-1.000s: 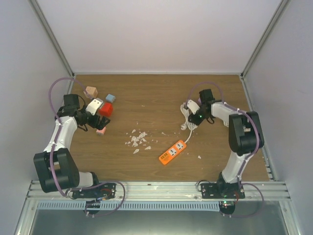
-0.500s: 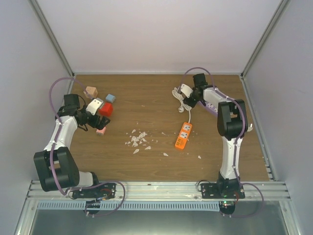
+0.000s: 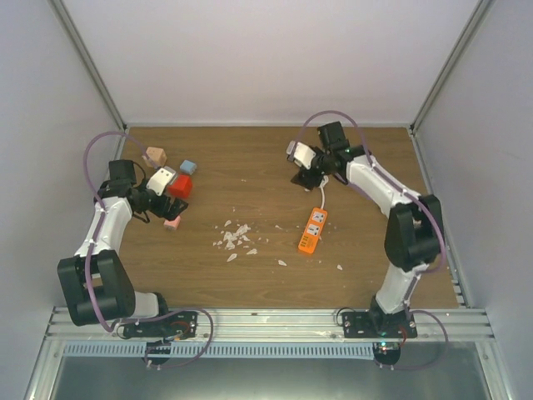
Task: Pull the plug off the socket
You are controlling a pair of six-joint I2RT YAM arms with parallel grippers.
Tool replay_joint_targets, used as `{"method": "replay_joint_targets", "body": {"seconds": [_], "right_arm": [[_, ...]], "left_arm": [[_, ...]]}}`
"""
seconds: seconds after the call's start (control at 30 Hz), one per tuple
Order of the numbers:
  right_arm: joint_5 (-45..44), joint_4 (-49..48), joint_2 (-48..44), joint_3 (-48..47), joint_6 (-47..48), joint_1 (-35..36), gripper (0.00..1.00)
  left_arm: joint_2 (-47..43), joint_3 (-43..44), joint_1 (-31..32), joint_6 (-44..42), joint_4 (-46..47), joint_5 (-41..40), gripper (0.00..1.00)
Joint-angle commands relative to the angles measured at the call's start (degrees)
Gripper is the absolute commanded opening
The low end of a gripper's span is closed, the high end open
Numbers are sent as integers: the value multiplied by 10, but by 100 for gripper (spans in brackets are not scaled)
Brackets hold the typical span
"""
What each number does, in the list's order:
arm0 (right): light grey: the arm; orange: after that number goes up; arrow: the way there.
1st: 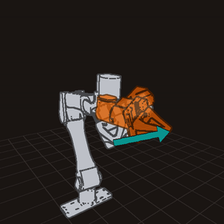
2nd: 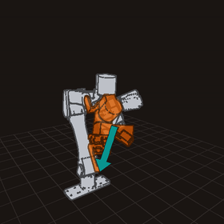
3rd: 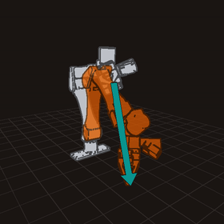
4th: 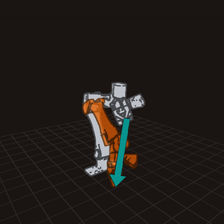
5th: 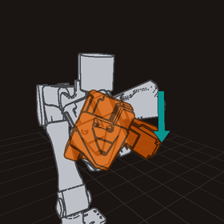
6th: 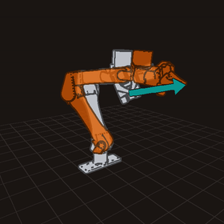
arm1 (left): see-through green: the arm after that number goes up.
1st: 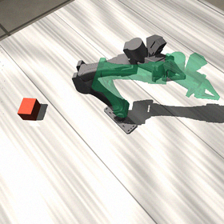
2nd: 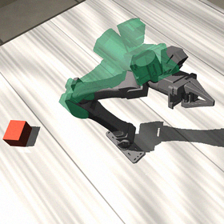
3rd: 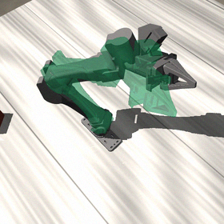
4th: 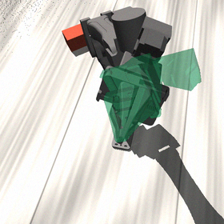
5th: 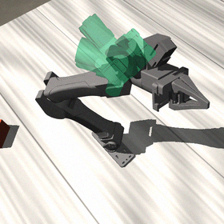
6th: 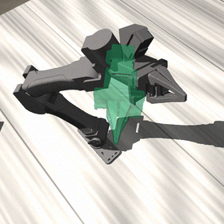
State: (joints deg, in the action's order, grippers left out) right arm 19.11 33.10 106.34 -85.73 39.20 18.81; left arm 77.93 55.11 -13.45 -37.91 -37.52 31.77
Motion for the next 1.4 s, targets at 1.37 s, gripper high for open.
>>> {"method": "replay_joint_targets", "body": {"seconds": [1.37], "right_arm": [[-97,16,-125,329,178,-214,70]], "left_arm": [[-11,23,31,13,6,12,99]]}}
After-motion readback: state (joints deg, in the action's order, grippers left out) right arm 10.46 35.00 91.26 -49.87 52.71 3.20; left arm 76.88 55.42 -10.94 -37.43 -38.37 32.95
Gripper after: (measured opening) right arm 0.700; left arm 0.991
